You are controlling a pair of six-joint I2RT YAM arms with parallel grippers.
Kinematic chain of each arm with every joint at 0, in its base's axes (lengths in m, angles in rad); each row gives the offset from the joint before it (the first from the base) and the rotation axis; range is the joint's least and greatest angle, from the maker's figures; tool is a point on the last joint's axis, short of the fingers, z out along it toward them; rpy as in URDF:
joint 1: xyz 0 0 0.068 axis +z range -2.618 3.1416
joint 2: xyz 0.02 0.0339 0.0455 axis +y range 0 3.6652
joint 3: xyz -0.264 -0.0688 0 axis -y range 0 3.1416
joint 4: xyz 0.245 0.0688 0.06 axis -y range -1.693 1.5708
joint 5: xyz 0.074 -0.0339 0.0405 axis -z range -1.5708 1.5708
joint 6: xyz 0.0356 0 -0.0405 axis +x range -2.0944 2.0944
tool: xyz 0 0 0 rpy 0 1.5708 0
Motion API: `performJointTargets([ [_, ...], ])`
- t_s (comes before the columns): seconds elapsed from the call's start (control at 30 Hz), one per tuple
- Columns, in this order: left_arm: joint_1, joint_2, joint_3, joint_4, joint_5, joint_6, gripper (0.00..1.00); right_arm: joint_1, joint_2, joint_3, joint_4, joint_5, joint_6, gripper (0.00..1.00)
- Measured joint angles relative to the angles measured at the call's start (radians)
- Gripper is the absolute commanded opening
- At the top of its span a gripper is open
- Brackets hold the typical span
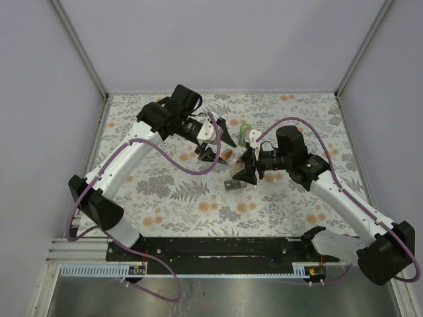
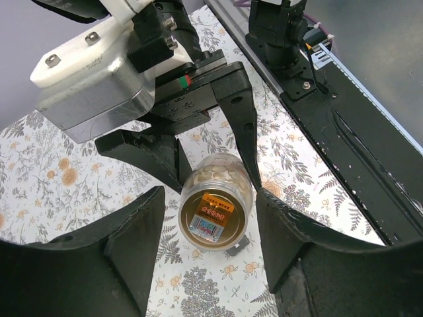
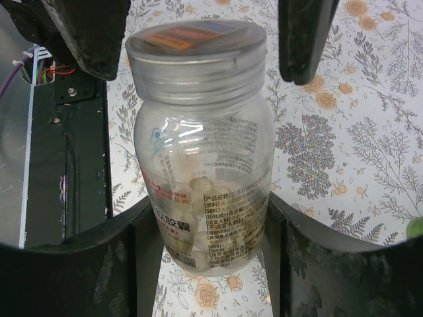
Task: Sort the pills into containers
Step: Unscrew the lid of the pill bottle.
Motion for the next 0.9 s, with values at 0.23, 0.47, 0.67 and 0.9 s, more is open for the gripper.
performJointTargets([
  [0.23, 0.000, 0.000, -0.018, 0.007, -0.003, -0.009, 0.62, 0.000, 0.000, 0.000, 0.000, 0.000, 0.000, 0.01],
  [0.47, 0.000, 0.000, -0.028, 0.006, -0.008, -0.014, 0.51, 0.000, 0.000, 0.000, 0.000, 0.000, -0.001, 0.01],
  [0.67, 0.004, 0.000, -0.029, 0.008, -0.008, -0.029, 0.38, 0.000, 0.000, 0.000, 0.000, 0.000, -0.001, 0.00],
  [0.9, 0.008, -0.016, -0.085, 0.107, -0.011, -0.165, 0.30, 0.000, -0.001, 0.000, -0.011, 0.029, 0.001, 0.00],
])
